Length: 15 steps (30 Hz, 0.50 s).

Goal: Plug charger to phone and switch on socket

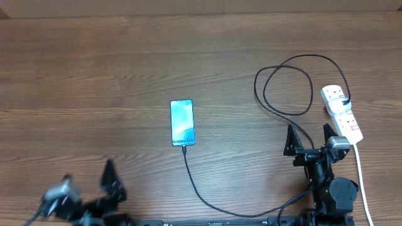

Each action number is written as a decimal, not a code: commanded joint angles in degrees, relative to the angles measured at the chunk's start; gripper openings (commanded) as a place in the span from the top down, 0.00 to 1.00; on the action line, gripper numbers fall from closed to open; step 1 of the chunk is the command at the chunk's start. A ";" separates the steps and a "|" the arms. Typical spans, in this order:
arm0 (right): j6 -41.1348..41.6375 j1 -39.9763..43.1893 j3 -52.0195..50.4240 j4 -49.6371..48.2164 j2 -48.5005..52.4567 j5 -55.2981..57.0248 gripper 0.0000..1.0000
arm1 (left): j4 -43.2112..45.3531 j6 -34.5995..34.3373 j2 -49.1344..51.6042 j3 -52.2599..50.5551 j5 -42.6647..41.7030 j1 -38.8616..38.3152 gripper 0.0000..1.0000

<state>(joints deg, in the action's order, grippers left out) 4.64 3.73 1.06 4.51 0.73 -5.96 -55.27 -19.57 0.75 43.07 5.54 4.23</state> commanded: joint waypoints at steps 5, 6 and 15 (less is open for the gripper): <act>-0.22 0.11 -0.61 -0.26 -0.57 0.37 0.00 | 20.74 2.86 -0.46 -22.95 -12.79 0.35 0.01; -0.22 0.11 -0.61 -0.26 -0.57 0.37 0.00 | 23.19 2.84 -0.46 -24.87 -13.55 0.35 0.00; -0.22 0.11 -0.61 -0.26 -0.57 0.37 0.00 | 35.93 2.86 -0.48 -36.09 -15.61 0.22 0.00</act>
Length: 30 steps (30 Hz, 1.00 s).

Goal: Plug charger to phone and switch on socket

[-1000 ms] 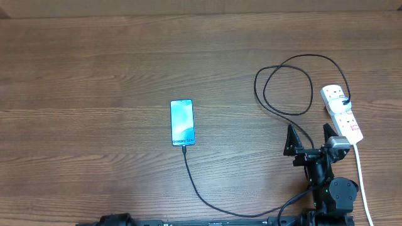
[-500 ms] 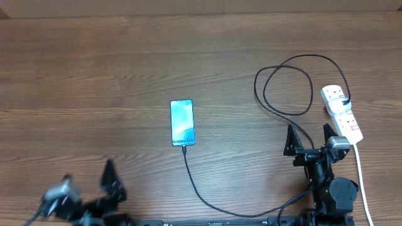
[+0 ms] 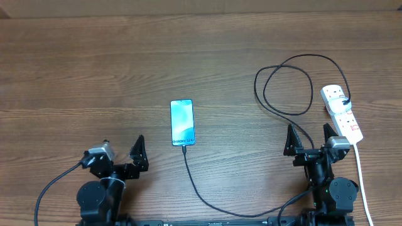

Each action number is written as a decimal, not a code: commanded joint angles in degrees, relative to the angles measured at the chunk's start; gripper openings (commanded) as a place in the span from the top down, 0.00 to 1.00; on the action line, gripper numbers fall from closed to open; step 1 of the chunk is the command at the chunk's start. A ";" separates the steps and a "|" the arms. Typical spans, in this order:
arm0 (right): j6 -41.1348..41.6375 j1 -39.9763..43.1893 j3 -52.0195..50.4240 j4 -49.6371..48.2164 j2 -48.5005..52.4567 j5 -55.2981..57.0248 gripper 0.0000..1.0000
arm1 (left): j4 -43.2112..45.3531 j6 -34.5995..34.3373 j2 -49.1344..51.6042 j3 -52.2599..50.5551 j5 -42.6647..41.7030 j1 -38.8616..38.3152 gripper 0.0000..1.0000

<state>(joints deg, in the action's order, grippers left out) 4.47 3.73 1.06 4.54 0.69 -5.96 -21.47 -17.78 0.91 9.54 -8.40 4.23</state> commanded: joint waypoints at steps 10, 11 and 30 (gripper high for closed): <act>-0.04 0.11 -0.61 -0.28 -0.52 0.37 0.00 | 18.49 1.51 -0.70 -8.94 0.50 0.15 0.01; -0.04 0.11 -0.61 -0.28 -0.52 0.37 0.00 | 18.86 1.51 -0.70 -9.31 0.52 0.13 0.01; -0.04 0.11 -0.61 -0.28 -0.52 0.37 0.00 | 17.29 10.56 -0.70 -9.27 2.84 -0.59 0.01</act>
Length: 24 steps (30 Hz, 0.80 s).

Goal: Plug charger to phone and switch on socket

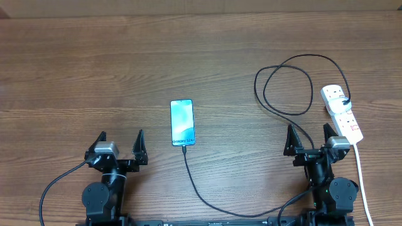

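Observation:
A phone [182, 122] with a lit blue screen lies flat at mid-table, and the black charger cable [207, 199] runs from its near end toward the front, then loops up to the plug in the white socket strip [341, 114] at the right. My left gripper [120, 144] stands open near the front edge, left of the phone, holding nothing. Just left of the strip's near end, my right gripper [308, 138] is open too, with the cable passing by its left finger.
The strip's white lead [362, 176] runs down the right side to the front edge. The cable's big loop [287, 88] lies behind the right gripper. The wooden table [94, 69] stretches to the left and back.
My left arm has squared up: the gripper was turned aside a little left of where it is, and now both its fingers point straight back. Phone, cable, strip and right arm are unchanged.
At first my left gripper was low at the front left corner, partly out of view and tilted. Then it stood further right near the phone, still turned. Now it faces straight back, open. The phone stayed plugged and lit throughout, and the right arm held still.

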Each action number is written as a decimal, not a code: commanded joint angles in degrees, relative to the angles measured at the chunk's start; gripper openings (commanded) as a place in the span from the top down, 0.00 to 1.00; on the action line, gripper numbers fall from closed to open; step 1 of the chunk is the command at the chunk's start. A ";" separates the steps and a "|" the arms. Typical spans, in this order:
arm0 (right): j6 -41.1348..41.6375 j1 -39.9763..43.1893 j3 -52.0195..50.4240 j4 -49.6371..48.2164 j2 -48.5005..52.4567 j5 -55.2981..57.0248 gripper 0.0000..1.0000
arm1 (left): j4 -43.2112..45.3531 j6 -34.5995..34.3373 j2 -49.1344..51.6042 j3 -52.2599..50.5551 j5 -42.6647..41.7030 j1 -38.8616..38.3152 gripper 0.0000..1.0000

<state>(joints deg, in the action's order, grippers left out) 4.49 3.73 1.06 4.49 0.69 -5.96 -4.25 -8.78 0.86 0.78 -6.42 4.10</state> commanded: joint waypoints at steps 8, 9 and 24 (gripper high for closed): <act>-0.07 0.11 -0.61 -0.24 -0.52 0.37 0.00 | 0.20 1.51 -0.66 -0.50 0.83 -0.46 0.01; -0.07 0.11 -0.61 -0.24 -0.52 0.37 0.00 | 0.22 1.51 -0.66 -0.50 0.85 -0.46 0.00; -0.07 0.11 -0.61 -0.24 -0.52 0.37 0.00 | 0.22 1.51 -0.61 -0.50 0.85 0.44 0.00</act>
